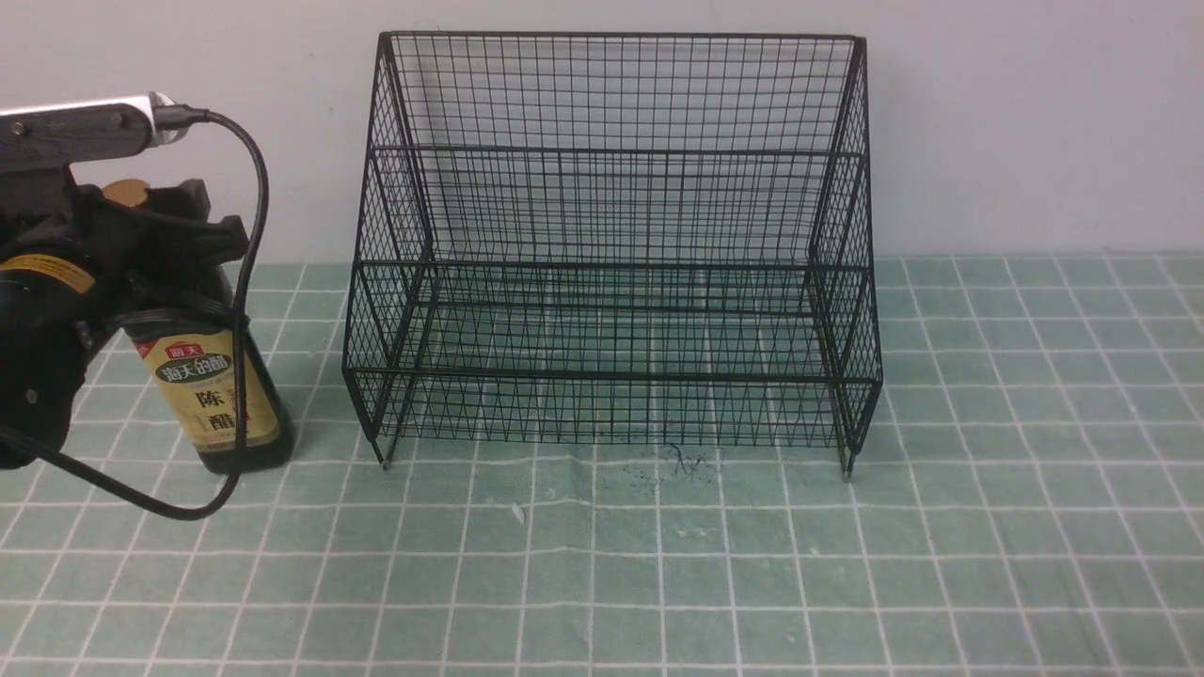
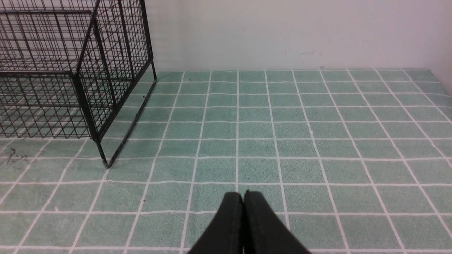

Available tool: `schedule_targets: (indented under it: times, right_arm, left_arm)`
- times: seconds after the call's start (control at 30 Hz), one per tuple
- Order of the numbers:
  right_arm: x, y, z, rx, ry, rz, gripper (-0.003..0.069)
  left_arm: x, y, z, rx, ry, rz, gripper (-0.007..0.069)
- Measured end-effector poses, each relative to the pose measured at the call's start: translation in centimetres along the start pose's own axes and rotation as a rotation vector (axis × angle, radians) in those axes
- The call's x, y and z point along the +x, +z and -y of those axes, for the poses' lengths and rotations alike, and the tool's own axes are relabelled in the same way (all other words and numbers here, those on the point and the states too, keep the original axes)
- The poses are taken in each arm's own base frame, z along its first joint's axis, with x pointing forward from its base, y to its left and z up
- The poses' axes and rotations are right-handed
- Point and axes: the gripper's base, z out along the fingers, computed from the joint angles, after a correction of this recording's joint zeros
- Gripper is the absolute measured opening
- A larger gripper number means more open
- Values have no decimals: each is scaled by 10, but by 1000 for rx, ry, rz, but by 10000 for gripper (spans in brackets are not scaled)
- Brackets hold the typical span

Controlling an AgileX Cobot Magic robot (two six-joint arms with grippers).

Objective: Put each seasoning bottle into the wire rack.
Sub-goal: Use the left arm to grab the condiment bottle closest to it, then use the left arm to put the condiment bottle back on the shelf

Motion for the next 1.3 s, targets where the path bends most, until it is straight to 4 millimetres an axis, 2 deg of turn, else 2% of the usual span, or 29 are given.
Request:
schedule_targets:
  times: [0.17, 0.27, 0.33, 0.47, 0.5, 0.63, 0.7, 0.73, 0.8, 0.83, 1.03, 1.3]
  right_arm:
    - [0, 0, 0, 0, 0, 0, -15]
    - [0, 0, 0, 0, 0, 0, -15]
    - [0, 0, 0, 0, 0, 0, -15]
    - [0, 0, 0, 0, 0, 0, -15]
    - [0, 0, 0, 0, 0, 0, -15]
    - [0, 0, 0, 0, 0, 0, -15]
    - [0, 0, 0, 0, 0, 0, -15]
    - [0, 0, 0, 0, -1, 0, -15]
    - [0, 0, 0, 0, -1, 0, -15]
    - [0, 0, 0, 0, -1, 0, -15]
    - [0, 0, 0, 0, -1, 0, -15]
    - [0, 0, 0, 0, -1, 0, -15]
  left_arm:
    - [-3, -4, 1, 7, 9, -14, 300]
    - [-12, -15, 4, 27, 39, -34, 300]
    - [-27, -23, 6, 40, 56, -12, 300]
    - [-71, -38, 16, 74, 97, 75, 300]
    - [-86, -43, 20, 86, 108, 110, 300]
    - [-126, -56, 36, 134, 115, 211, 300]
    - [-136, -59, 41, 150, 114, 239, 300]
    - [-148, -62, 51, 181, 113, 274, 300]
    - [-153, -63, 57, 199, 112, 289, 300]
    - [-160, -64, 67, 232, 109, 310, 300]
    - [-169, -55, 100, 324, 107, 328, 300]
    - [-156, -19, 135, 387, 94, 270, 300]
